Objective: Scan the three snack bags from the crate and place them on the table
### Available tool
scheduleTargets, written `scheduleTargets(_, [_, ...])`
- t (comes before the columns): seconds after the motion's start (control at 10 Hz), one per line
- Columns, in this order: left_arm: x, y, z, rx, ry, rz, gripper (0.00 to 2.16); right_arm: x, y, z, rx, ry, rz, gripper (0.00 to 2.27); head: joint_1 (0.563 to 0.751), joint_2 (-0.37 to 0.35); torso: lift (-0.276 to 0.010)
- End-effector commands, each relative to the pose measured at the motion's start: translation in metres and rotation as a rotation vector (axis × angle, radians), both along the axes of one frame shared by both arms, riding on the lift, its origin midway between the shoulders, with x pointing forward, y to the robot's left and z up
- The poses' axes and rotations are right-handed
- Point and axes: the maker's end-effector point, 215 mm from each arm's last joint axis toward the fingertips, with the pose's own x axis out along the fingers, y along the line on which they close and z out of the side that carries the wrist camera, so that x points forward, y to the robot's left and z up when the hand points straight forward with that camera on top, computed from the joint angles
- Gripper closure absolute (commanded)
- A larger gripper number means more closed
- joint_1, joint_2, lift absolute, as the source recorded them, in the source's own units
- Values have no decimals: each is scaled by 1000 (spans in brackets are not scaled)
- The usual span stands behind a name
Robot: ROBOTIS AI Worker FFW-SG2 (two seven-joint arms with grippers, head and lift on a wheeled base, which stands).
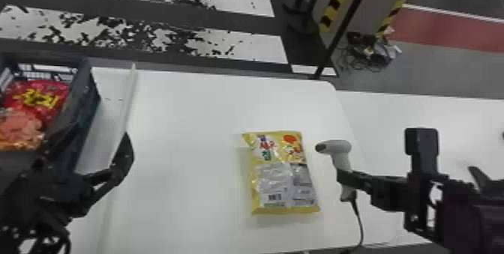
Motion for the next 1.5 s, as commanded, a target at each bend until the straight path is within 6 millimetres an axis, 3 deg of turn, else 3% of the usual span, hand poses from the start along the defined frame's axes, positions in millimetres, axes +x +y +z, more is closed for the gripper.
scheduleTargets(0.0, [1, -1, 0, 3, 2, -5, 73, 20, -16, -7, -6, -18, -19, 2256, 695, -268, -62])
scheduleTargets(0.5, [4, -5, -1, 4, 4, -14, 73, 63, -53, -53, -69, -15, -13, 2256, 695, -317, -62])
scheduleTargets(0.9, [4, -5, -2, 6, 7, -15, 73, 71, -64, -79, -109, -16, -4, 2253, 695, -327, -62])
scheduleTargets(1.0, [4, -5, -3, 6, 9, -15, 76, 71, -63, -83, -115, -18, -2, 2064, 695, -330, -62])
scheduleTargets(1.1, [4, -5, -3, 6, 7, -15, 76, 71, -63, -86, -115, -18, 0, 1595, 695, -330, -62])
scheduleTargets(1.2, [4, -5, -3, 5, 7, -15, 76, 69, -62, -90, -110, -11, 1, 502, 695, -330, -62])
scheduleTargets(1.3, [4, -5, -3, 5, 7, -15, 76, 68, -62, -91, -113, -6, -4, 33, 695, -329, -62])
scheduleTargets(1.4, [4, -4, -3, 5, 7, -13, 76, 68, -64, -91, -119, -7, -12, 22, 695, -329, -62])
